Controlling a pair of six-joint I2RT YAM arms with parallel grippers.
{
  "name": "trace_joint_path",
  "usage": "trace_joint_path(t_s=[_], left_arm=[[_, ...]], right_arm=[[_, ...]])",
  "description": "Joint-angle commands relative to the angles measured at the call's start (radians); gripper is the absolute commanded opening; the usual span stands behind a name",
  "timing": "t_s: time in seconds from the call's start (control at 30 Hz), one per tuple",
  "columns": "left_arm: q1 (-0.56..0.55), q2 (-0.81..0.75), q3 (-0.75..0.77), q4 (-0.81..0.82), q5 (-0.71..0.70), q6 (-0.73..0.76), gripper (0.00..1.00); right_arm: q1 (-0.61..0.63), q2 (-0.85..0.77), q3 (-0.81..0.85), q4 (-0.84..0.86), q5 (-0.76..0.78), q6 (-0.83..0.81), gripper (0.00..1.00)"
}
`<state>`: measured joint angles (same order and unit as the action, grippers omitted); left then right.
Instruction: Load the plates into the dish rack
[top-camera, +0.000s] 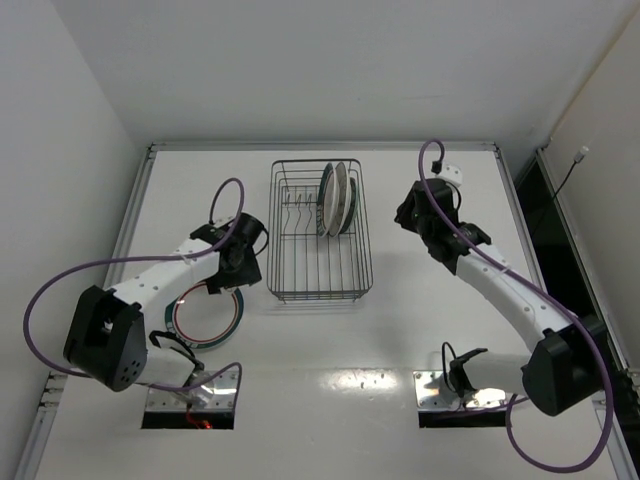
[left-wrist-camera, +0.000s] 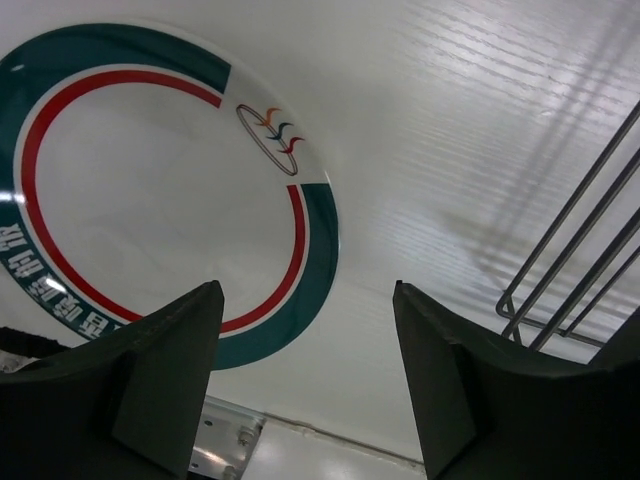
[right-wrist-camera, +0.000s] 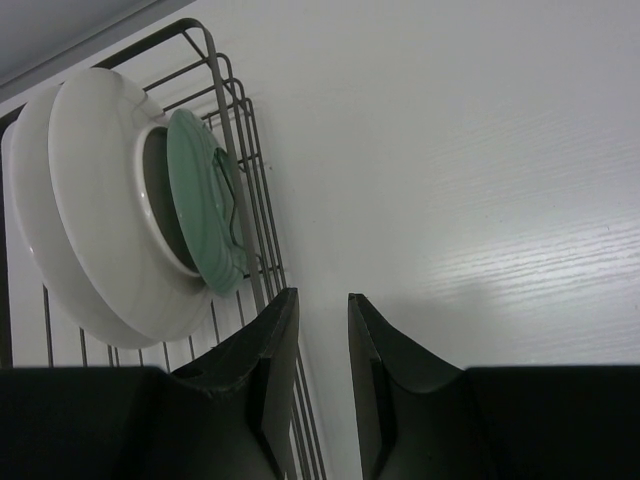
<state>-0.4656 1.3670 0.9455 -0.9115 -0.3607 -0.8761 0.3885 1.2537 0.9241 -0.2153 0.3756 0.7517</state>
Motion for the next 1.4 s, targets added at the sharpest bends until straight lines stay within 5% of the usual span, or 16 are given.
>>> trace_joint_path(t_s=[0.0,0.43,0.77,0.93,1.07,1.37], left_arm=[[0.002,-0.019,-0.036,0.065,0.04,0.0,0.69],[0.002,0.184,-0.097,0.152,0.06,0.028,0.65],[0.002,0.27,-0.135,0.217,0.037,0.074,0.02],[0.002,0.267,-0.116,0.197,-0.026,0.074,0.0],[0.002,0.17,0.008,0.077,-0.119,0.074,0.0],[0.002,0.142,0.547,-0.085,-0.25,0.134,0.0]], right_arm=[[0.006,0.001,0.047,0.037,-0.017,-0.018,0.23],[-0.004,0.001,0.047,0.028,-0.017,-0.028,0.23],[-0.004,0.01,0.058,0.01,-0.017,-0.037,0.23],[-0.004,0.01,0.058,0.01,-0.007,-0.037,0.23],[-0.004,0.001,0.058,0.01,-0.007,-0.037,0.23],[-0.004,0.001,0.058,0.01,-0.017,-0.037,0.23]])
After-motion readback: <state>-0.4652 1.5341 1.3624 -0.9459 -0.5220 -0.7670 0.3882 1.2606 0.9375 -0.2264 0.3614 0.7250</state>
